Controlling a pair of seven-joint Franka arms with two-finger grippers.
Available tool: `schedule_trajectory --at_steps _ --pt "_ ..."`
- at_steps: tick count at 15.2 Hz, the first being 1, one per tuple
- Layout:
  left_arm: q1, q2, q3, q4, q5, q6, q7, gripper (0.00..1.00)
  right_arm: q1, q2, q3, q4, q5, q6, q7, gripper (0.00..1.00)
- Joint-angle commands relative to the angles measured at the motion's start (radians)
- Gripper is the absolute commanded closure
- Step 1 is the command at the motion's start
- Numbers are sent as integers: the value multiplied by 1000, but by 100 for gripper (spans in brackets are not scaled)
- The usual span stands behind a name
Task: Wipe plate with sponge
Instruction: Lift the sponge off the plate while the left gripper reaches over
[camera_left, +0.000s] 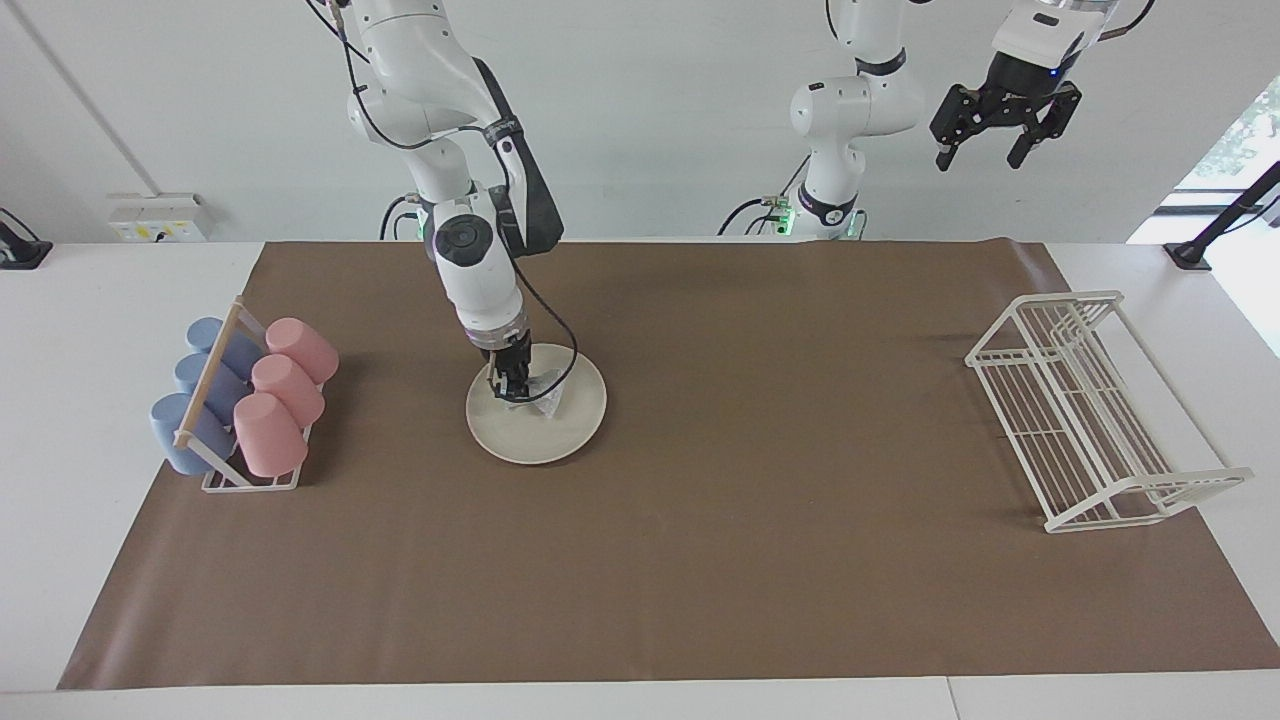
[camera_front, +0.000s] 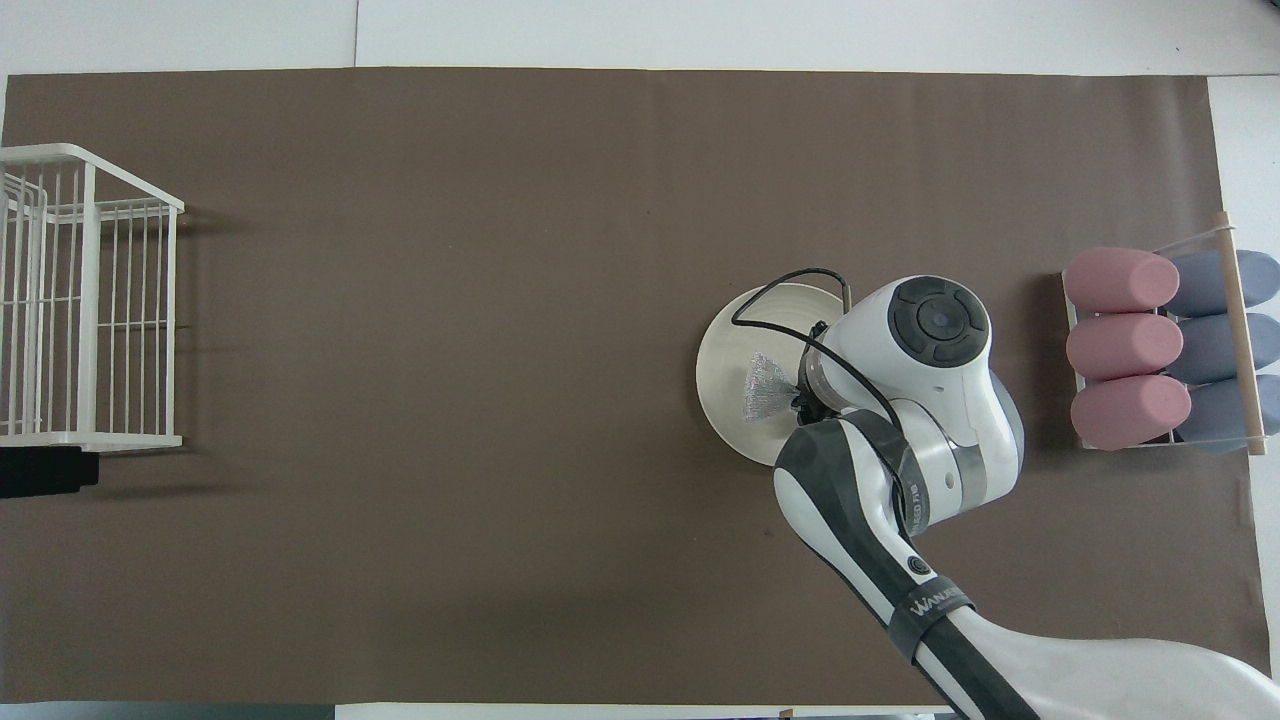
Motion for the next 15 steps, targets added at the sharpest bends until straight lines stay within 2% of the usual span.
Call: schedule_trajectory --at_steps 1,4,6,9,12,15 --pt "-3 -6 6 -1 6 16 -6 0 30 9 3 132 -15 -129 22 100" --pt "6 -11 15 -12 4 18 -8 0 97 9 6 227 -15 -223 58 100" --pt "14 -12 25 -21 -52 15 -8 0 131 9 7 276 -15 -275 81 100" --pt "19 -14 52 -59 -210 39 -32 0 159 11 9 342 -6 -365 102 100" --pt "17 -9 52 -173 -435 167 -92 0 205 6 9 372 -6 -396 153 100" --pt "11 38 53 -244 -632 280 -91 0 205 -29 9 376 -6 -428 157 100"
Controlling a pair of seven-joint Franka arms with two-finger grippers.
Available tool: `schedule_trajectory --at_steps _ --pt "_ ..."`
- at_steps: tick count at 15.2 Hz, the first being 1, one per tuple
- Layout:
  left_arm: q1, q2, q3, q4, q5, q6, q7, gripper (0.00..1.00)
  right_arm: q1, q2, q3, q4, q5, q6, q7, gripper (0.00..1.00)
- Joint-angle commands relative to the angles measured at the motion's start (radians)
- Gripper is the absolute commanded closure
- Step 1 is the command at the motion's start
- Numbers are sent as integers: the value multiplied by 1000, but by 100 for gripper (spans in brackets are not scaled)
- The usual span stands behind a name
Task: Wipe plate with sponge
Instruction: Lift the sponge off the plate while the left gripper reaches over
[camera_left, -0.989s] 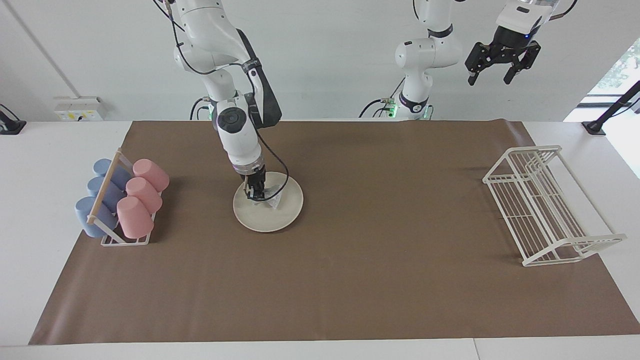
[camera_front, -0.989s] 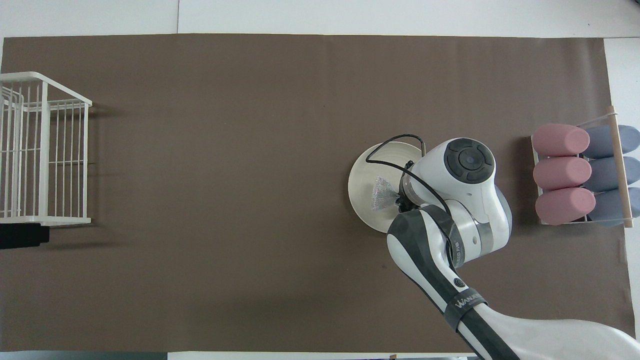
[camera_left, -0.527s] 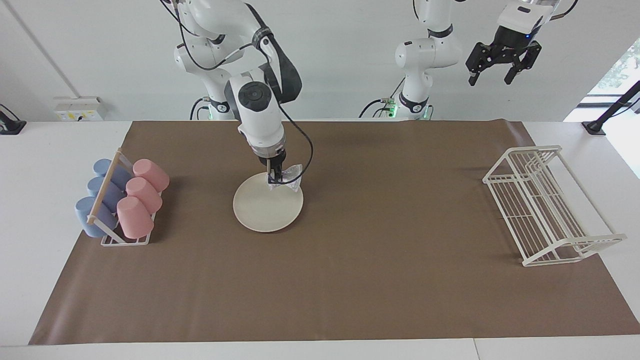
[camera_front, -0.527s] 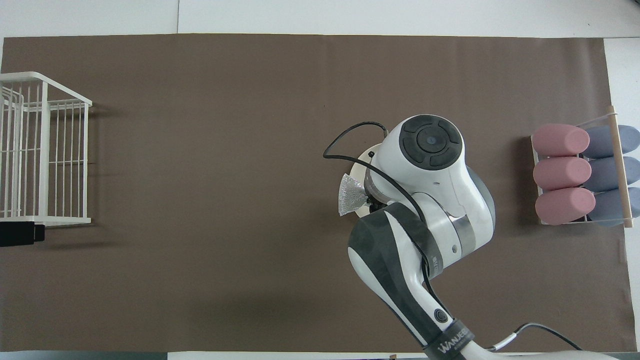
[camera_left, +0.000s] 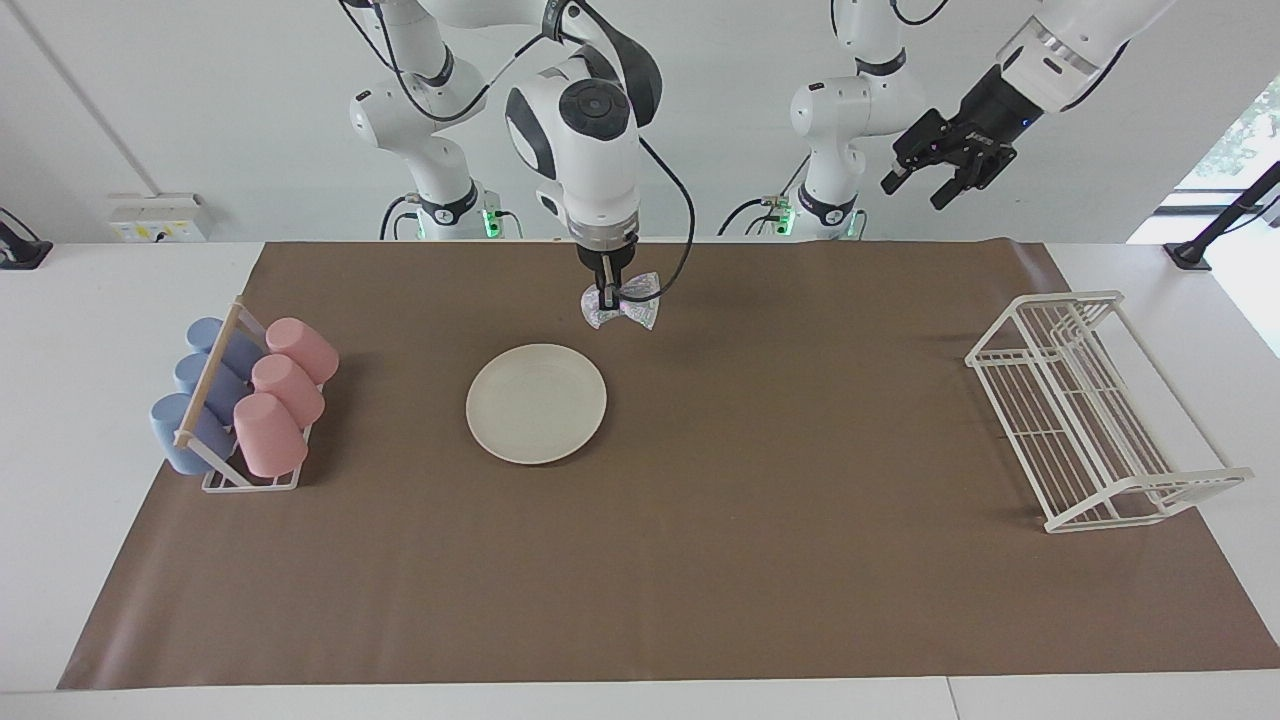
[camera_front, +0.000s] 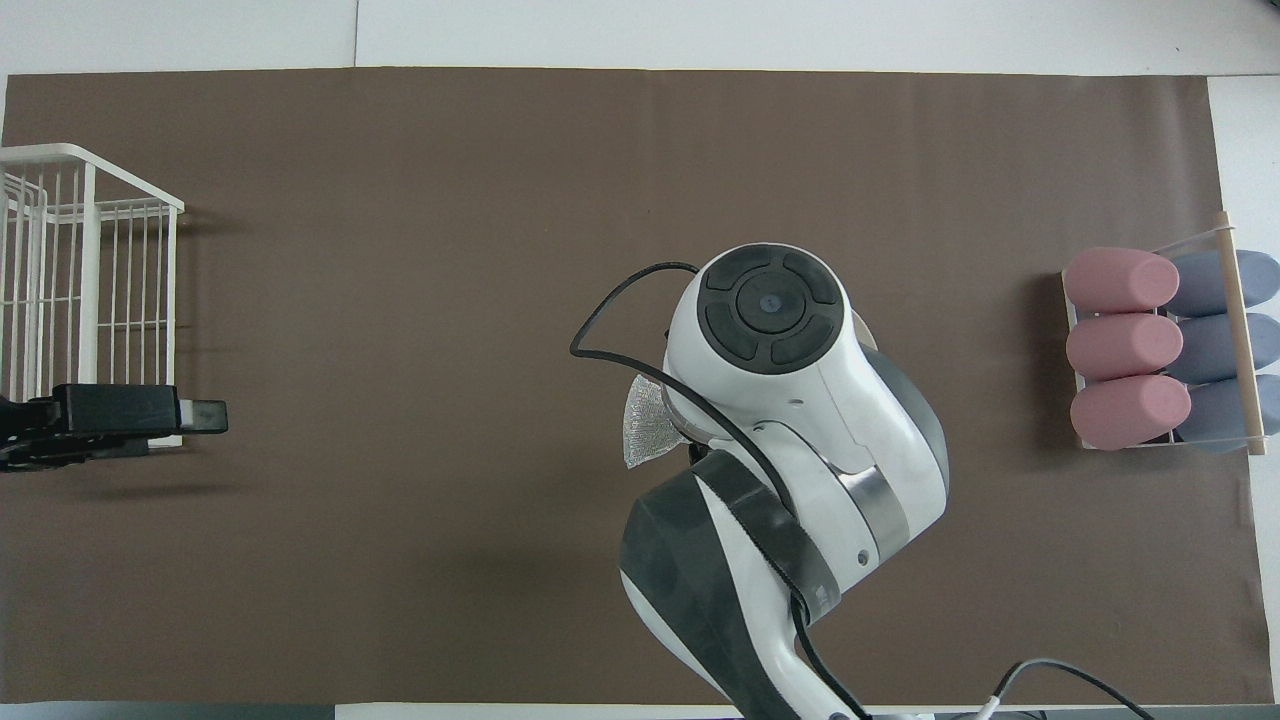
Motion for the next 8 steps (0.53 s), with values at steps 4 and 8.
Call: schedule_trajectory --at_steps 4,8 --pt "4 110 -6 -68 -297 88 77 0 -21 -108 -9 10 -6 -56 10 100" --pt "-13 166 -9 -145 -533 110 228 0 -24 -127 -10 -15 -6 -45 12 100"
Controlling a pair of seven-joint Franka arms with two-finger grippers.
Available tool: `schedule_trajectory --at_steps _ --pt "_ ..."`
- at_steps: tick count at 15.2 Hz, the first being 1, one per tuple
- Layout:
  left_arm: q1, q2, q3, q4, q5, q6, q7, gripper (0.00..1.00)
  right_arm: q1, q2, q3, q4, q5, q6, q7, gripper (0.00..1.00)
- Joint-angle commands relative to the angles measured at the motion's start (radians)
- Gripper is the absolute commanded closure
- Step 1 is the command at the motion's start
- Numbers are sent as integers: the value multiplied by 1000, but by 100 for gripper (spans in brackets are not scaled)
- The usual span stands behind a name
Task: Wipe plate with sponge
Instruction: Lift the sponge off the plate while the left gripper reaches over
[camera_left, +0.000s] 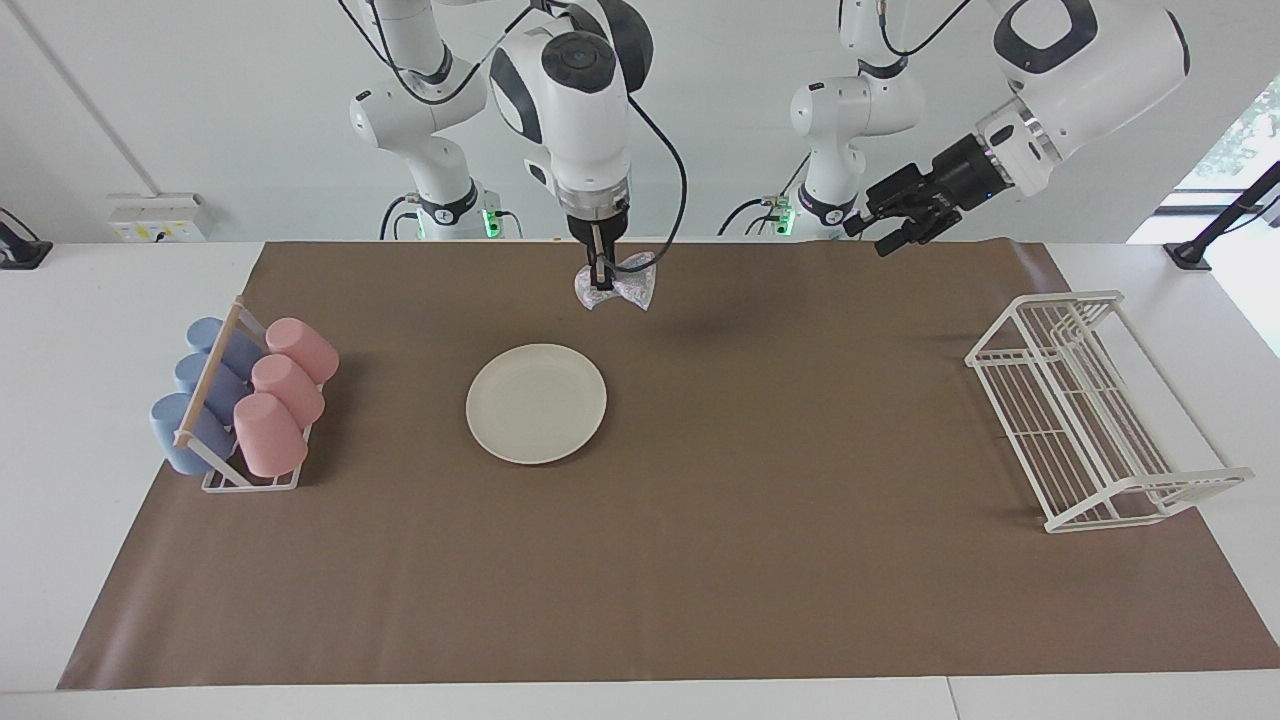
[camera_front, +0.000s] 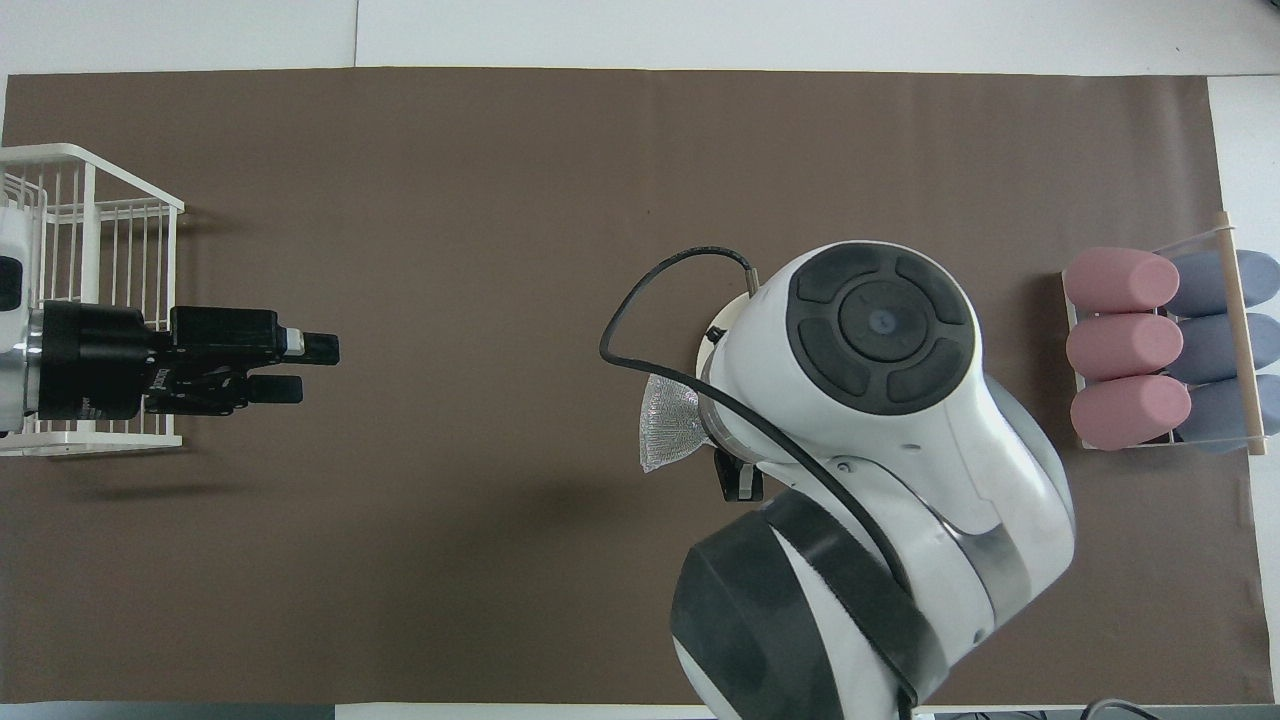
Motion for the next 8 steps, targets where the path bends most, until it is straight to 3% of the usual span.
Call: schedule_trajectory --at_steps 1,4,8 --pt "-25 34 -4 -67 -169 26 111 0 -10 -16 8 -35 -6 8 12 100" --pt "-96 93 -4 -76 -351 30 139 0 -12 -16 8 -36 -6 6 7 100" --pt "-269 145 -6 -76 -434 148 203 0 -12 -16 8 -33 -6 8 7 100"
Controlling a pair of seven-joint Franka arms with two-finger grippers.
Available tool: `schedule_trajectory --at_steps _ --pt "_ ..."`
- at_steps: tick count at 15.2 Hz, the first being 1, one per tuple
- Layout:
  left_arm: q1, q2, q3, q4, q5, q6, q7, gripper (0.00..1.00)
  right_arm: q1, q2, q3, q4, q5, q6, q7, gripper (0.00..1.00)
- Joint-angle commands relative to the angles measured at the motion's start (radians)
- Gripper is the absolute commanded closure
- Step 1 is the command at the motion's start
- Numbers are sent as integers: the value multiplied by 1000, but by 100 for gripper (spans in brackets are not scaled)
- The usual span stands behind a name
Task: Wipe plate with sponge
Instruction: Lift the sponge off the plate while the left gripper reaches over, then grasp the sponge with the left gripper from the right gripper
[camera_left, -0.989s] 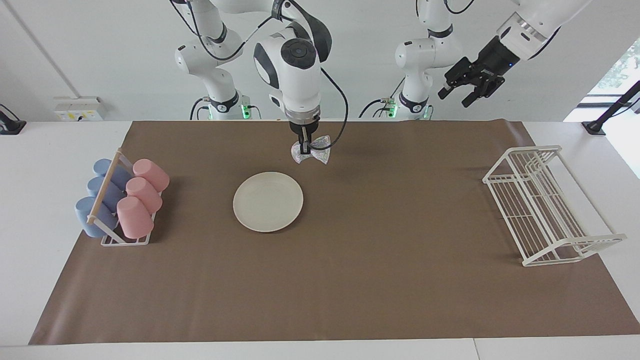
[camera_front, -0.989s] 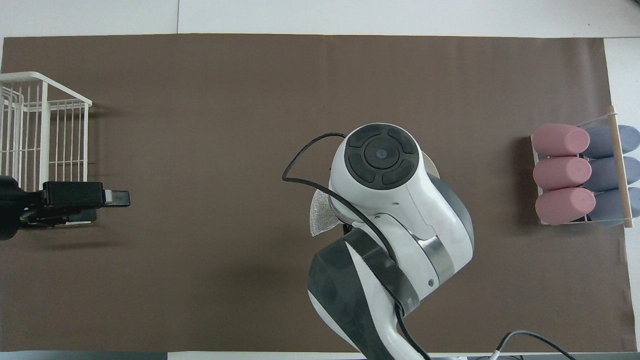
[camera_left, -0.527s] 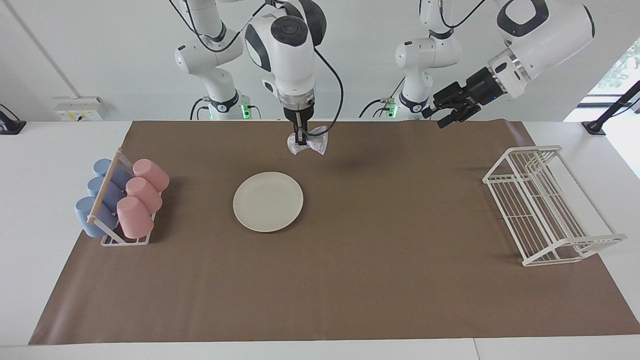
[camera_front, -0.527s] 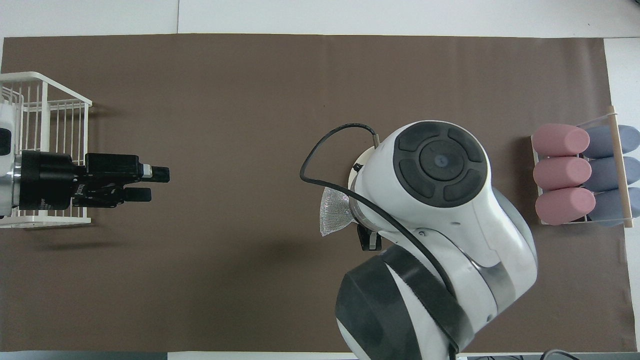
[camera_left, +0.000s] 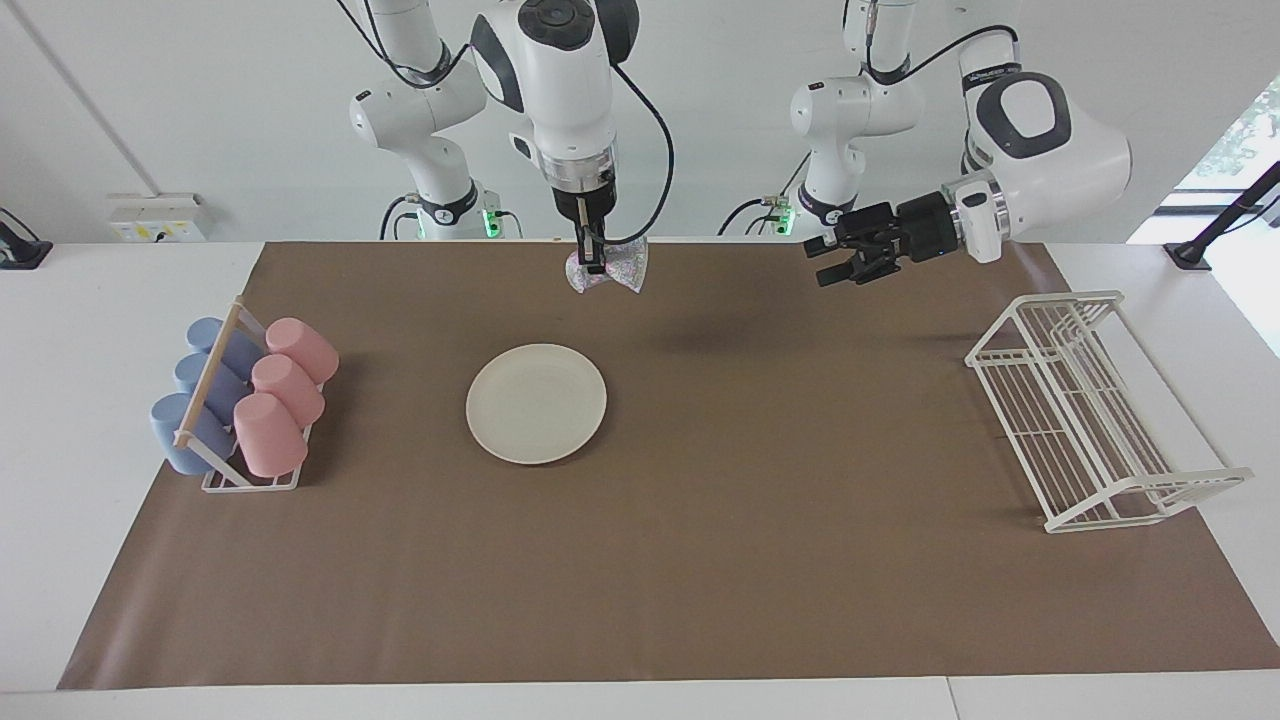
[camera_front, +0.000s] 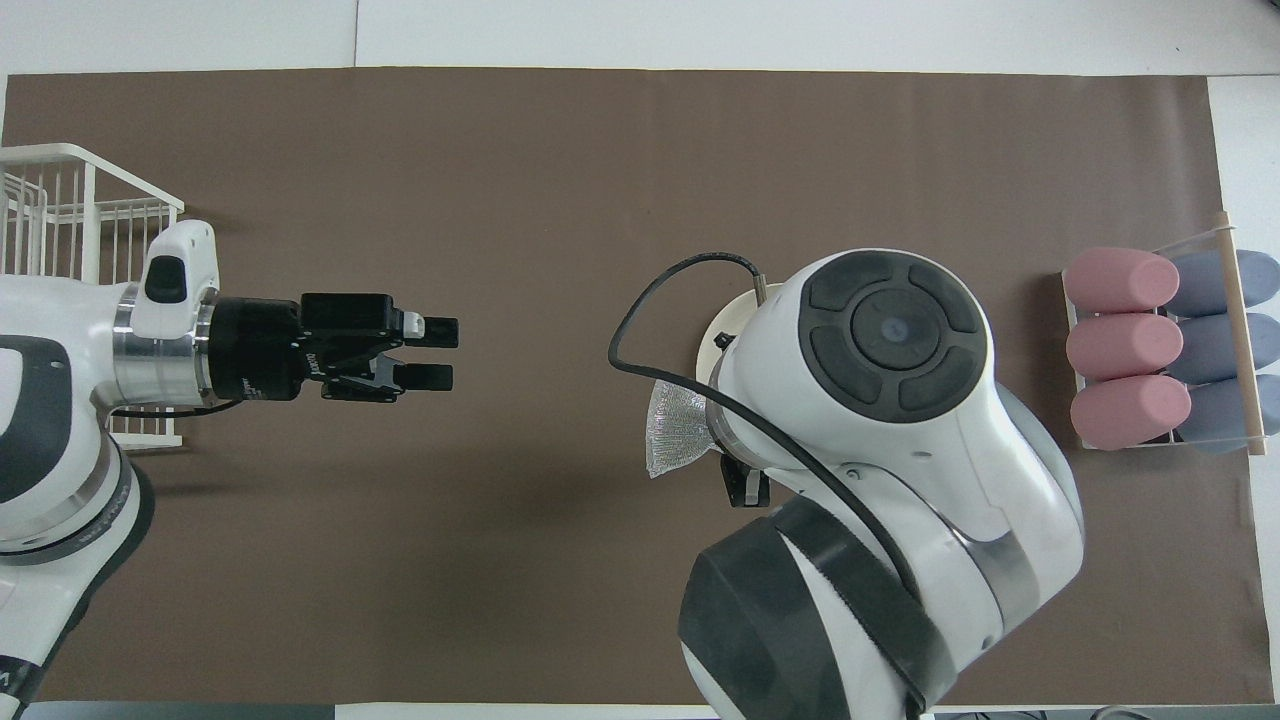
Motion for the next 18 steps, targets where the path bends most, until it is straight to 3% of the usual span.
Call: schedule_trajectory --at_steps 1,6,8,12,14,18 --pt "-140 42 11 -4 -77 92 37 0 -12 -14 8 -16 -6 8 7 100" --pt "-262 56 11 -13 -126 180 37 0 -28 -11 7 -13 -6 14 -7 100" --pt "-262 53 11 -19 -126 163 34 1 -28 -11 8 -12 -6 14 -11 100" --pt "-262 50 11 -21 -126 133 34 13 -32 -11 8 -13 -8 14 -13 100" --pt "-262 49 11 -21 -126 129 35 29 -32 -11 7 -13 -6 14 -13 100" --pt "-263 52 11 -17 -128 134 37 31 -32 -11 7 -13 -6 16 -11 100"
